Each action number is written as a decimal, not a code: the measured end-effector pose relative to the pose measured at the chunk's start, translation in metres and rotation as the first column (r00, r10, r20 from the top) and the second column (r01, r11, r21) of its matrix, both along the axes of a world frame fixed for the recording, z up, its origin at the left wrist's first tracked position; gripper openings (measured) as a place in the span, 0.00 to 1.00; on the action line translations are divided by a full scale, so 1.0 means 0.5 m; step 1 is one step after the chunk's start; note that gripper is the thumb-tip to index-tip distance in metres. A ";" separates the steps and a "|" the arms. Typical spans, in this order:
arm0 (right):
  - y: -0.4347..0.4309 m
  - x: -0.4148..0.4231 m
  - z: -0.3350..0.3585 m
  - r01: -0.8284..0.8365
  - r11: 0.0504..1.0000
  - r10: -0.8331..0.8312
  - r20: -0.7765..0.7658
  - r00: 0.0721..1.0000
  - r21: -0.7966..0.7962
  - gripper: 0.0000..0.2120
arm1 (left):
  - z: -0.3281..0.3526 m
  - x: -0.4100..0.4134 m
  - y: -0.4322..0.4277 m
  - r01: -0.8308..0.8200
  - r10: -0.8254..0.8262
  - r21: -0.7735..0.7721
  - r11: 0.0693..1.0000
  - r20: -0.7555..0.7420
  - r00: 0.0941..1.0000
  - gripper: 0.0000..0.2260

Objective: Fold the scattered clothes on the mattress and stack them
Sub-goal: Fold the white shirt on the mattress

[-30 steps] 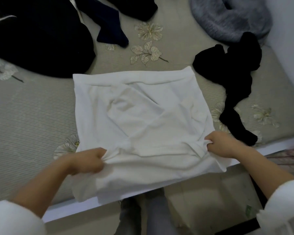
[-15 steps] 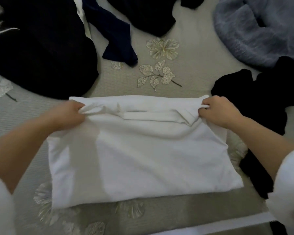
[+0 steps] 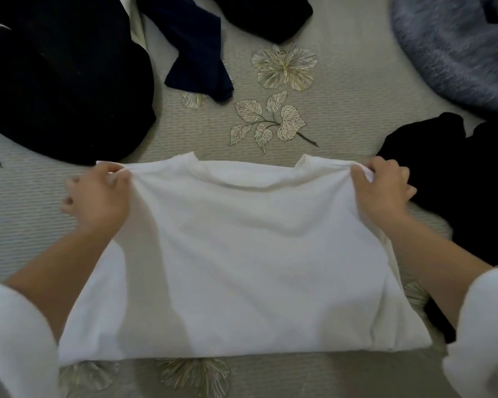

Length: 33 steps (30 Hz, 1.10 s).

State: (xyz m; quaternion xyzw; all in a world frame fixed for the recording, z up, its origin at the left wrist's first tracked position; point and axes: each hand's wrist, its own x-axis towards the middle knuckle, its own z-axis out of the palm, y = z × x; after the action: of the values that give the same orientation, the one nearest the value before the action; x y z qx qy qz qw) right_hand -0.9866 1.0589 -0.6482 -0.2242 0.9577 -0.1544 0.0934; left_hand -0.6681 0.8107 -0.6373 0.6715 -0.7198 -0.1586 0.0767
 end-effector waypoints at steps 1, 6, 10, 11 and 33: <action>-0.004 -0.001 -0.001 0.028 0.999 -0.029 -0.008 1.000 -0.025 0.15 | 0.005 -0.008 0.000 -0.030 0.030 -0.022 0.999 0.009 1.000 0.12; 0.019 0.079 -0.025 -0.335 0.942 0.329 -0.193 0.924 -0.002 0.23 | -0.027 -0.036 0.113 0.502 -0.501 -0.085 0.861 0.037 0.865 0.20; 0.072 0.180 -0.059 -0.656 0.730 0.668 0.002 0.744 0.192 0.28 | -0.080 -0.075 0.194 0.681 -0.722 0.256 0.686 0.118 0.682 0.24; 0.088 0.181 -0.065 -0.671 0.700 0.686 0.033 0.727 0.245 0.29 | -0.087 -0.088 0.195 0.619 -0.673 0.302 0.725 0.115 0.731 0.23; 0.458 0.176 0.004 0.158 0.970 -0.063 0.437 0.897 -0.183 0.17 | -0.128 -0.168 0.483 0.710 -0.733 0.208 0.672 0.053 0.678 0.28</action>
State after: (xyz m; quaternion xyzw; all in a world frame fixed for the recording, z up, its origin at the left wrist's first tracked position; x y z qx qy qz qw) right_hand -0.8988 1.2880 -0.6460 -0.1386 0.9027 -0.3071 0.2677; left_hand -0.7521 1.0523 -0.7011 0.3447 -0.9136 -0.1921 -0.0978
